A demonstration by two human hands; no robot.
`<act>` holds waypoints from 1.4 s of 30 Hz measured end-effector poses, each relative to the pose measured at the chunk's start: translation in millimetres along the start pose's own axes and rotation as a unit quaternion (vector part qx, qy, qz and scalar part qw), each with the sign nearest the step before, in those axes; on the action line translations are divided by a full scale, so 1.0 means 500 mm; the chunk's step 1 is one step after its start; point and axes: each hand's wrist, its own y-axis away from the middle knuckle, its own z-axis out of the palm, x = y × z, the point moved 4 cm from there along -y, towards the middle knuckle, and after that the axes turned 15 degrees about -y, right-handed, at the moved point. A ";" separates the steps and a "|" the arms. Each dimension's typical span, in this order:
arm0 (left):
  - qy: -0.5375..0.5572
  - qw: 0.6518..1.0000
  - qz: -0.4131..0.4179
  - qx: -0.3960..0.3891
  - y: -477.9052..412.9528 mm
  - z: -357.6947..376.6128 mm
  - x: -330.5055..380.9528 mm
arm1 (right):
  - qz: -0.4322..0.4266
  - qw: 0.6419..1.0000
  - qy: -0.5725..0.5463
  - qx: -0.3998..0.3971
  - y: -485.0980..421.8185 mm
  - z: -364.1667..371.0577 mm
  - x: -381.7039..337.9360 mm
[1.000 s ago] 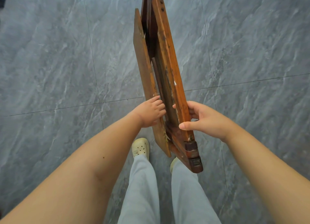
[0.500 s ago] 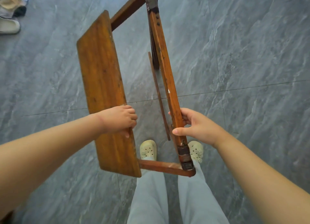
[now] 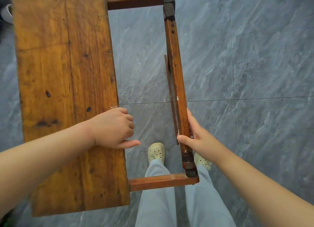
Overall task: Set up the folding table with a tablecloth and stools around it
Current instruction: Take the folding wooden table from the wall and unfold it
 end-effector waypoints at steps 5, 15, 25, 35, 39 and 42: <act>-0.012 1.000 -0.006 -0.027 0.013 0.005 -0.002 | 0.002 1.000 -0.003 0.001 -0.008 0.020 0.006; -0.025 0.998 -0.019 -0.047 0.058 -0.009 -0.003 | -0.003 1.000 0.000 0.014 -0.031 0.074 0.012; -0.029 0.997 -0.032 -0.057 0.106 -0.009 -0.013 | -0.013 1.000 0.002 0.015 -0.057 0.130 0.016; -0.030 0.998 -0.038 -0.032 0.114 -0.014 -0.012 | -0.074 0.994 0.060 0.062 -0.068 0.124 0.000; -0.021 0.999 -0.036 -0.024 0.100 -0.011 -0.008 | -0.123 0.985 0.005 0.121 -0.094 0.119 -0.006; -0.024 0.999 -0.042 -0.020 0.082 -0.004 0.000 | -0.158 0.971 -0.003 0.181 -0.094 0.124 -0.005</act>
